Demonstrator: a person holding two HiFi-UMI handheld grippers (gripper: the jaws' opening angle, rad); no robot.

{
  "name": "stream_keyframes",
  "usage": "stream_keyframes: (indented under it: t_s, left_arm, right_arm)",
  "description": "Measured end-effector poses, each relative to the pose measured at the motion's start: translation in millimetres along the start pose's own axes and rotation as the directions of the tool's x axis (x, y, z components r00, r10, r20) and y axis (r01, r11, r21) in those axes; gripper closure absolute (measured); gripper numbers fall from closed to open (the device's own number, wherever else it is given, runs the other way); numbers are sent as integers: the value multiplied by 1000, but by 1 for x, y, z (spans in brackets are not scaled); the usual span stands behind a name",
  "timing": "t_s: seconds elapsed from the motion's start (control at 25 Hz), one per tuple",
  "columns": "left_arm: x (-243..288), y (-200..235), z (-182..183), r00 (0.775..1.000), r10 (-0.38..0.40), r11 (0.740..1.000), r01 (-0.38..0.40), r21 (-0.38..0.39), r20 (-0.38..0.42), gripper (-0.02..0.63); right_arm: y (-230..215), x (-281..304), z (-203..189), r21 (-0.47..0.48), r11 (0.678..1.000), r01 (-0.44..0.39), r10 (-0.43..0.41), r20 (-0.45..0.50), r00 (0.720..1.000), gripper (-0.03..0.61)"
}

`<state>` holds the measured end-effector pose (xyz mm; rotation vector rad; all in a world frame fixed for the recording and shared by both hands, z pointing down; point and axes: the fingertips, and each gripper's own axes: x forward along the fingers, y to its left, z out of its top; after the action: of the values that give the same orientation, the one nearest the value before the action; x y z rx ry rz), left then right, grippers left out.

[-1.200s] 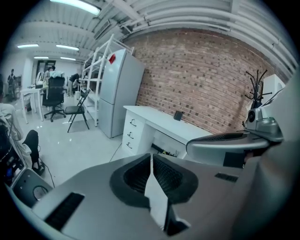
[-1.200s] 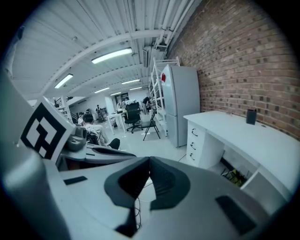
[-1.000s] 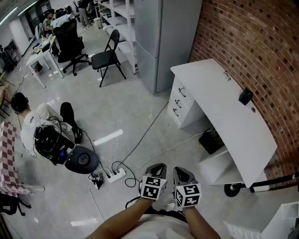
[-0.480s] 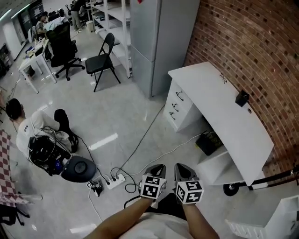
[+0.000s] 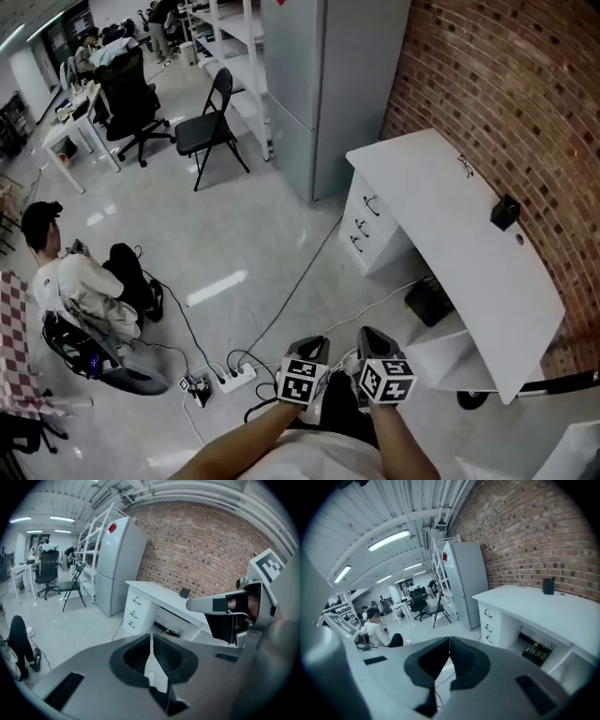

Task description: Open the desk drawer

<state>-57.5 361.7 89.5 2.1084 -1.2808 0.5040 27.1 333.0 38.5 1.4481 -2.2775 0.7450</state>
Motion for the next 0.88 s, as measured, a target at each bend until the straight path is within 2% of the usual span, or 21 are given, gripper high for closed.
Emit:
stream_keyframes:
  t_s: [0.12, 0.36, 0.64, 0.88]
  left_arm:
    - [33, 11, 21, 1000, 30, 999, -30, -20, -9, 591]
    - [109, 9, 68, 998, 62, 996, -63, -61, -21, 591]
    - [175, 23, 109, 993, 112, 989, -115, -95, -43, 591]
    - [206, 22, 138, 993, 117, 986, -120, -114, -34, 591]
  right_arm:
    - [-26, 34, 23, 8, 1000, -21, 21, -7, 1000, 563]
    - [-81, 93, 67, -42, 996, -84, 82, -53, 995, 563]
    - [-124, 147, 81, -43, 989, -145, 138, -124, 983, 563]
    - [-152, 169, 92, -55, 987, -150, 141, -140, 980, 563]
